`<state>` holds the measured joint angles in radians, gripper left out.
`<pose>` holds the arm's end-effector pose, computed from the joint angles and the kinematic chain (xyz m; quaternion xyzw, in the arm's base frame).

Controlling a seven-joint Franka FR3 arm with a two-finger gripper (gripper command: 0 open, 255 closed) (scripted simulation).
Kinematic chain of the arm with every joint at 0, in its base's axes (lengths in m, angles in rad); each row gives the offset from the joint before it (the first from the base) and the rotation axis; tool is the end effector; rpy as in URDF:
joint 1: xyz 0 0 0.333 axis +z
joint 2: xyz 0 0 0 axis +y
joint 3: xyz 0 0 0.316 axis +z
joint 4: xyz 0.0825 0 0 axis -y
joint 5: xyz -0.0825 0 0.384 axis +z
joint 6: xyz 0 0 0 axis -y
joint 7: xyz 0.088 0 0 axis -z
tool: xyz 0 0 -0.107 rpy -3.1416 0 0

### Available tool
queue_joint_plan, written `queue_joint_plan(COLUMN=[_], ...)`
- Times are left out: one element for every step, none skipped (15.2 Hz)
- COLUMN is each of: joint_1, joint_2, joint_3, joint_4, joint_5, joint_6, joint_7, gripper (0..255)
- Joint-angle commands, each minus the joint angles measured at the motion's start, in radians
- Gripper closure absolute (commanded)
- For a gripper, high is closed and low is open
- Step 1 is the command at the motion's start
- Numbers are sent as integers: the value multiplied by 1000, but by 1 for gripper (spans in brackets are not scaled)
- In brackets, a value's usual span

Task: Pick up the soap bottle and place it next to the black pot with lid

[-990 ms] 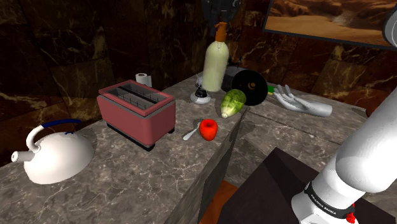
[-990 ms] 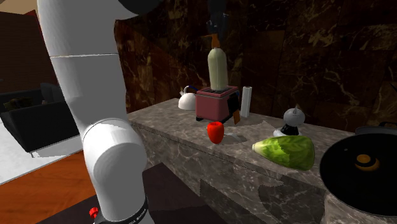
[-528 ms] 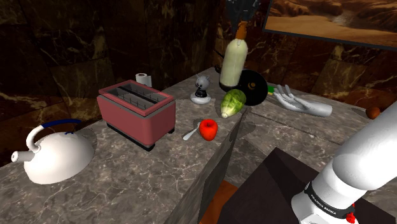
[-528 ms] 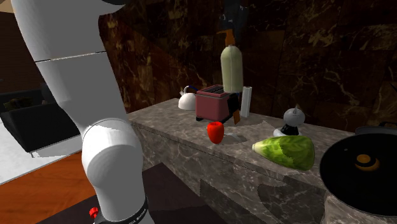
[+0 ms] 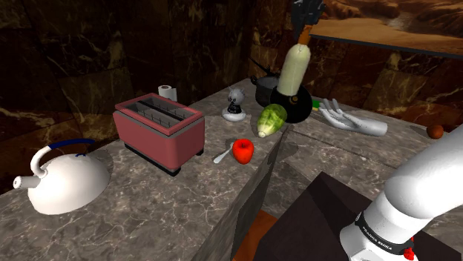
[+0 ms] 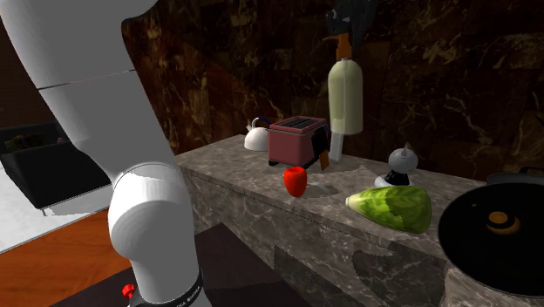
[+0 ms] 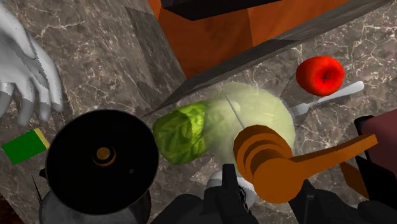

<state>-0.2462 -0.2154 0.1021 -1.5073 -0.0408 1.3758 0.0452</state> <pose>0.4523 -0.0627 0.7447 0.9937 -0.0999 0.0398 0.0328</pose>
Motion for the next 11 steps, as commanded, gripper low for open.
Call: queue_joint_plan(joint_1=[-19,-29,-38,-47,-57,-66,-76,-85,-95,-105,-115], joint_2=[-4,-4,-3,0,3,8,14,21,30,39,50], joint_3=[-34,-50,-67,-83,-99,-116,-132,-148,-165,-181,-197], joint_4=[3,5,8,12,17,24,32,42,53,65,79], joint_5=[-2,-4,-5,-7,-8,-9,-10,-10,-10,-10,-9], joint_6=[-4,-5,-5,-5,-6,-7,-7,-9,-10,-12,-13], joint_7=[-55,-81,-107,-133,-159,-185,-211,-237,-263,-289,-315], gripper=[255,255,255,255,255,255,255,255,255,255,255])
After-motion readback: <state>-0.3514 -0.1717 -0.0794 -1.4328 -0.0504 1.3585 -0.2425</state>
